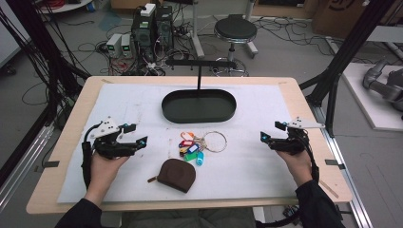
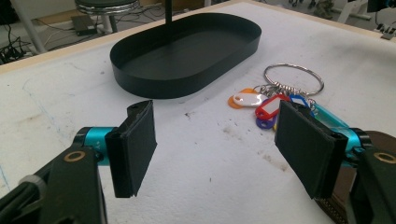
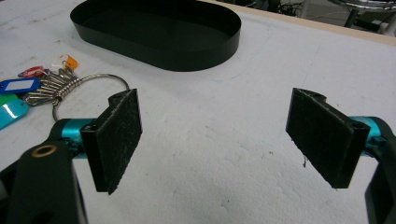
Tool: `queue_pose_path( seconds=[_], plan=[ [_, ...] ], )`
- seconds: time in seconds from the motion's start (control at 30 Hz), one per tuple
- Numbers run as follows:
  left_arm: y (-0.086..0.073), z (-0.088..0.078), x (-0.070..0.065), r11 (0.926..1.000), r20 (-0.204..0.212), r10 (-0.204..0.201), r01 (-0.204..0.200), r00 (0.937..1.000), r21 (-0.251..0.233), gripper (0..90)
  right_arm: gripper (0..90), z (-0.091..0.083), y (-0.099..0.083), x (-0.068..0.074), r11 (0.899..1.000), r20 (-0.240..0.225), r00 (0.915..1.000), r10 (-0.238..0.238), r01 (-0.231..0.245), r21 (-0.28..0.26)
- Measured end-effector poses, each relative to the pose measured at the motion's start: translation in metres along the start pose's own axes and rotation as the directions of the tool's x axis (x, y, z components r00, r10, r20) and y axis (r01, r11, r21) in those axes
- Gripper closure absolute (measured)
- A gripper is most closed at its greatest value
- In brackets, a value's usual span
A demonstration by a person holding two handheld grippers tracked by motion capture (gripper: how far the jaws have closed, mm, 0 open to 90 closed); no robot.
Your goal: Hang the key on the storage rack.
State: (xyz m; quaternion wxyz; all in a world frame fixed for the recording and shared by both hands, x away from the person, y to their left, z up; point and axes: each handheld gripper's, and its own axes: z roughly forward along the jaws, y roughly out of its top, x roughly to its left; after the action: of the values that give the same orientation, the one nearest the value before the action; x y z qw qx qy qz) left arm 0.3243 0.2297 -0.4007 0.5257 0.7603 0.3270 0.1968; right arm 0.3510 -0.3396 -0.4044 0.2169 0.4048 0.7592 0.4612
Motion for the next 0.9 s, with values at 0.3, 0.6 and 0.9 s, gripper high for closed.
queue_pose_path(
  seconds=[0.3, 0.6, 0.9],
  plan=[
    [0.000, 0.000, 0.001, 1.0000, -0.007, -0.004, 0.004, 1.0000, -0.002, 29.2, 18.9, 0.000, -0.001, -0.001, 1.000, 0.002, 1.0000, 0.008, -0.008, 0.003],
    [0.000, 0.001, -0.001, 1.0000, -0.008, -0.001, 0.001, 1.0000, 0.005, 29.2, 19.2, 0.002, 0.000, 0.001, 1.000, -0.005, 1.0000, 0.008, -0.008, 0.004],
    [0.000, 0.004, -0.002, 0.9999, -0.004, -0.002, 0.002, 1.0000, 0.012, 29.2, 38.8, 0.021, 0.006, 0.019, 1.000, -0.075, 0.9971, 0.015, -0.013, 0.023]
  ],
)
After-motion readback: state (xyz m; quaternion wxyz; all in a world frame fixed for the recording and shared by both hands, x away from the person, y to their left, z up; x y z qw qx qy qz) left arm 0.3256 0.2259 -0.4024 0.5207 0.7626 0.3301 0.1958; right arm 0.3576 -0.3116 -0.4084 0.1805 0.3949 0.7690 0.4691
